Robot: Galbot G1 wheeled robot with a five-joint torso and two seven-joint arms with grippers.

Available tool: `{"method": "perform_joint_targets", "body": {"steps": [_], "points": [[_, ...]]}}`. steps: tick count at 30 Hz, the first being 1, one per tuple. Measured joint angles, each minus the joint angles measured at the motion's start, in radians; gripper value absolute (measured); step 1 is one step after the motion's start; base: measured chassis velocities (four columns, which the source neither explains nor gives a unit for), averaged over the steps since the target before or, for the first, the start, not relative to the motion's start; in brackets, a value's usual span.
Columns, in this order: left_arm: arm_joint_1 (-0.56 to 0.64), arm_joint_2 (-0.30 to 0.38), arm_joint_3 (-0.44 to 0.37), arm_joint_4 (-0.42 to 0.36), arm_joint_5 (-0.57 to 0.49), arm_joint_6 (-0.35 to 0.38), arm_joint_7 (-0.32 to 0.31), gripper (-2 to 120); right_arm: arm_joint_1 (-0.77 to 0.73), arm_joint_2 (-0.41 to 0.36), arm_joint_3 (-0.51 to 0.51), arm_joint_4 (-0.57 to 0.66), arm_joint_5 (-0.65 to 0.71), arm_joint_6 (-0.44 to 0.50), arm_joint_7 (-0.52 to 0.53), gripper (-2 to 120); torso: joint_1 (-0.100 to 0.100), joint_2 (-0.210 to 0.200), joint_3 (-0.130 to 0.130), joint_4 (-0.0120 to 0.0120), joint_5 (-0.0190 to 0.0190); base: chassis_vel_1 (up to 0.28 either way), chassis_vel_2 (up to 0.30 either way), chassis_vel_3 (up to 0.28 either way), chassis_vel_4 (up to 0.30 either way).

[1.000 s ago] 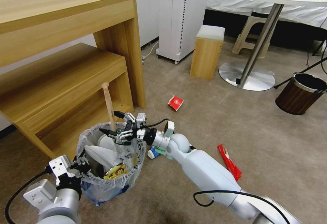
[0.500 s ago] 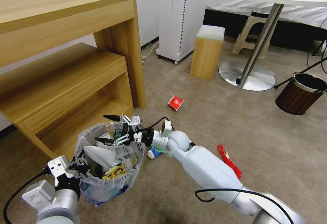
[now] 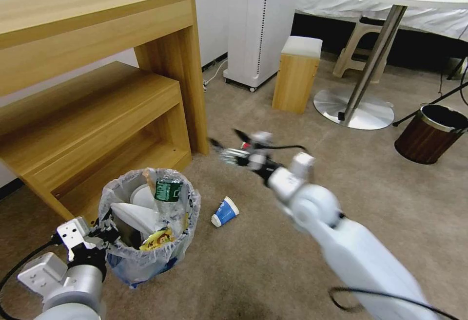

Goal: Pick up the trash bin and place the garbage on the floor into it.

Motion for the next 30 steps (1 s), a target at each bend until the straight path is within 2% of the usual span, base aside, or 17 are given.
{"method": "perform_joint_targets", "body": {"steps": [1,3,4,5,6,7,8,10,13,16,19,24,26,27,28,30], "points": [[-0.002,0.000,0.003,0.000,0.000,0.001,0.000,3,-0.058,-0.005,0.058,0.051,0.032,-0.056,0.086,100,0.000,0.000,0.000,0.0000,0.0000,0.000,0.000,0.000,0.000],[-0.003,0.000,0.006,0.000,0.002,0.002,0.000,3,-0.128,-0.003,0.122,0.101,0.071,-0.103,0.199,100,0.000,0.000,0.000,0.0002,-0.0004,0.000,0.000,0.000,0.000],[-0.003,0.000,0.006,0.000,0.002,0.002,0.000,3,-0.128,-0.003,0.122,0.101,0.071,-0.103,0.199,100,0.000,0.000,0.000,0.0002,-0.0004,0.000,0.000,0.000,0.000],[-0.004,0.000,0.010,0.000,0.003,0.002,0.000,3,-0.195,0.007,0.166,0.123,0.097,-0.127,0.297,100,0.000,0.000,0.000,-0.0002,0.0000,0.000,0.000,0.000,0.000],[-0.004,0.000,0.011,0.000,0.004,0.002,0.000,3,-0.214,0.014,0.181,0.127,0.104,-0.133,0.325,100,0.000,0.000,0.000,0.0003,0.0001,0.000,0.000,0.000,0.000],[-0.003,-0.001,0.016,0.000,0.005,0.002,0.000,3,-0.266,0.046,0.230,0.129,0.124,-0.150,0.425,100,0.000,0.000,0.000,0.0001,-0.0002,0.000,0.000,0.000,0.000],[-0.003,-0.001,0.016,0.000,0.005,0.002,0.000,3,-0.266,0.046,0.230,0.129,0.124,-0.150,0.425,100,0.000,0.000,0.000,0.0001,-0.0002,0.000,0.000,0.000,0.000],[0.000,-0.002,0.018,0.000,0.005,0.001,0.000,3,-0.315,0.091,0.286,0.115,0.160,-0.190,0.540,100,0.000,0.000,0.000,0.0003,0.0001,0.000,0.000,0.000,0.000],[0.002,-0.001,0.013,0.000,0.001,-0.002,0.000,3,-0.347,0.110,0.333,0.087,0.185,-0.239,0.591,100,0.000,0.000,0.000,0.0004,-0.0001,0.000,0.000,0.000,0.000],[0.002,0.000,0.005,0.000,-0.006,-0.006,0.000,3,-0.366,0.111,0.368,0.047,0.206,-0.282,0.611,100,0.000,0.000,0.000,0.0003,-0.0004,0.000,0.000,0.000,0.000],[0.004,0.000,-0.003,0.000,-0.016,-0.013,0.000,3,-0.366,0.105,0.408,-0.069,0.287,-0.359,0.631,100,0.000,0.000,0.000,0.0002,-0.0002,0.000,0.000,0.000,0.000],[0.009,0.002,-0.005,0.000,-0.019,-0.016,0.000,3,-0.336,0.096,0.413,-0.183,0.324,-0.427,0.637,100,0.000,0.000,0.000,0.0004,0.0002,0.000,0.000,0.000,0.000],[0.012,0.006,-0.008,0.000,-0.020,-0.016,-0.001,3,-0.327,0.074,0.398,-0.244,0.224,-0.436,0.554,100,0.000,0.000,0.000,0.0004,-0.0002,0.000,0.000,0.000,0.000],[0.013,0.009,-0.010,0.000,-0.020,-0.016,-0.002,3,-0.323,0.048,0.382,-0.289,0.134,-0.437,0.452,100,0.000,0.000,0.000,0.0003,0.0000,0.000,0.000,0.000,0.000],[0.013,0.009,-0.010,0.000,-0.020,-0.016,-0.002,3,-0.323,0.048,0.382,-0.289,0.134,-0.437,0.452,100,0.000,0.000,0.000,0.0003,0.0000,0.000,0.000,0.000,0.000],[0.014,0.009,-0.011,0.000,-0.019,-0.016,-0.003,3,-0.307,0.021,0.356,-0.333,0.065,-0.437,0.367,100,0.000,0.000,0.000,0.0003,-0.0004,0.000,0.000,0.000,0.000]]}}
